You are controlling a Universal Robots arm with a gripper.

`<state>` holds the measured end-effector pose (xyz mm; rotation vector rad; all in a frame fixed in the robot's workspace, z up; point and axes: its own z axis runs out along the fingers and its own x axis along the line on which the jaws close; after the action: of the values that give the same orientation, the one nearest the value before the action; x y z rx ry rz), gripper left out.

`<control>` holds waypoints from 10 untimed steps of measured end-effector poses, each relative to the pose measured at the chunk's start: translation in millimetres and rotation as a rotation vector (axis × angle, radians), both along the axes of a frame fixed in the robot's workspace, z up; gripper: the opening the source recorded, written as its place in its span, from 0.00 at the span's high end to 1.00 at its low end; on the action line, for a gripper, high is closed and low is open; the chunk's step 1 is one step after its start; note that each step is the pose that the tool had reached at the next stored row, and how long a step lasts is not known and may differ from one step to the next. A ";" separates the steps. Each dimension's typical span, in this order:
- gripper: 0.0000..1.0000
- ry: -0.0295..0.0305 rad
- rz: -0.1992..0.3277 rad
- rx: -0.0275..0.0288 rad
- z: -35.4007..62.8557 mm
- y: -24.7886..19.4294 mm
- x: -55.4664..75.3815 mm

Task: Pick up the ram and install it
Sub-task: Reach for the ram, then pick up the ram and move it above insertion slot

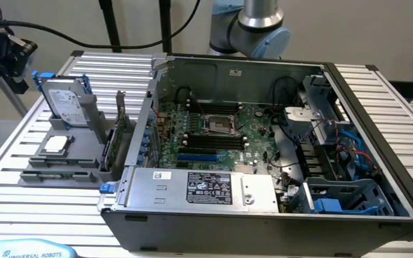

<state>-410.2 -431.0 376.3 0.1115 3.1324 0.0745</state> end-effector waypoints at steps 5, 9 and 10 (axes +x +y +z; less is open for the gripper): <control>0.89 0.0000 0.028 -0.0001 0.0 0.0 -0.1; 0.89 0.0001 0.101 -0.0012 0.0 0.0 -0.1; 0.89 0.0000 0.119 -0.0014 -0.1 0.0 -0.1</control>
<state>-410.3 -431.0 376.2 -0.0758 3.1364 0.0728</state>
